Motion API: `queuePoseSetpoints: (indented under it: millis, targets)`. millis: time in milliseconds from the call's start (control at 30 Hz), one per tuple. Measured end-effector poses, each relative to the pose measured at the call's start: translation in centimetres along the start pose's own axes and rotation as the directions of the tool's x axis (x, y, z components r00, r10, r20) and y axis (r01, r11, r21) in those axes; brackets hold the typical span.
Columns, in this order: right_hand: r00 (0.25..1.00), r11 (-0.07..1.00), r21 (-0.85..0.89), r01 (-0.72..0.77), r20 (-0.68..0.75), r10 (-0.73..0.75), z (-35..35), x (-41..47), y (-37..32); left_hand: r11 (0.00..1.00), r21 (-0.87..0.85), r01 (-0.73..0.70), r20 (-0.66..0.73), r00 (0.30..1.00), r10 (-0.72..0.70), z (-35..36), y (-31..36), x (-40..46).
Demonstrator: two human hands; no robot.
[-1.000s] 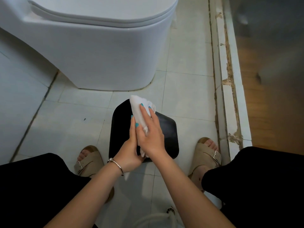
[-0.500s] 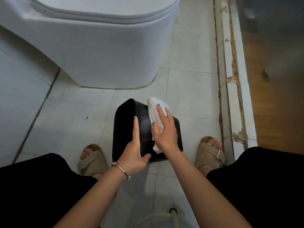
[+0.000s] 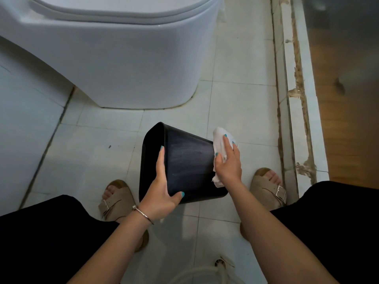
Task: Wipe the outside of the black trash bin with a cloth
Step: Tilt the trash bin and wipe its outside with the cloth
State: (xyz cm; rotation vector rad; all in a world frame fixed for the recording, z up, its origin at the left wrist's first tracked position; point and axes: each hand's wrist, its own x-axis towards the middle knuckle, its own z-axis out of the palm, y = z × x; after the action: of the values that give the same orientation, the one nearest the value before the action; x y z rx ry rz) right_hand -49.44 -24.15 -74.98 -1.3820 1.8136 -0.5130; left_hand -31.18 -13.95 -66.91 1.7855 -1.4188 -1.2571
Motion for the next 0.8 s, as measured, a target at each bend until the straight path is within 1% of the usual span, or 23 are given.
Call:
queuePoseSetpoints:
  millis: [67,133,267,400,533,700,800]
  targets:
    - [0.998,0.998,-0.012,-0.056,0.008,0.057,-0.2,0.4,0.0,1.0,0.01,-0.004,0.004,1.0,0.004,0.1,0.0,0.0]
    - [0.997,0.997,-0.029,-0.077,0.019,0.078,-0.2,0.5,-0.4,1.0,0.015,-0.005,0.01,1.0,0.005,0.1,0.1,0.1]
    - [0.998,0.997,-0.062,-0.037,0.054,0.04,-0.2,0.2,-1.7,1.0,-0.003,-0.013,0.044,0.999,0.013,-0.1,0.9,0.4]
    - [0.995,0.996,-0.006,0.084,0.053,-0.084,-0.1,-0.9,-4.4,0.999,0.029,-0.037,0.06,0.998,0.035,0.2,1.5,0.8]
    - [0.97,0.971,0.069,0.231,0.056,-0.235,0.1,-2.3,-7.9,0.998,0.054,-0.021,0.08,0.997,0.016,0.2,1.4,1.2]
    - [0.926,0.924,0.144,0.354,0.084,-0.368,0.5,-3.5,-11.3,0.989,0.138,-0.048,0.078,0.996,0.038,0.4,2.2,1.1]
    - [0.913,0.908,0.155,0.389,0.069,-0.403,0.3,-3.4,-11.4,0.986,0.154,-0.072,0.083,0.995,0.06,0.5,2.2,1.3]
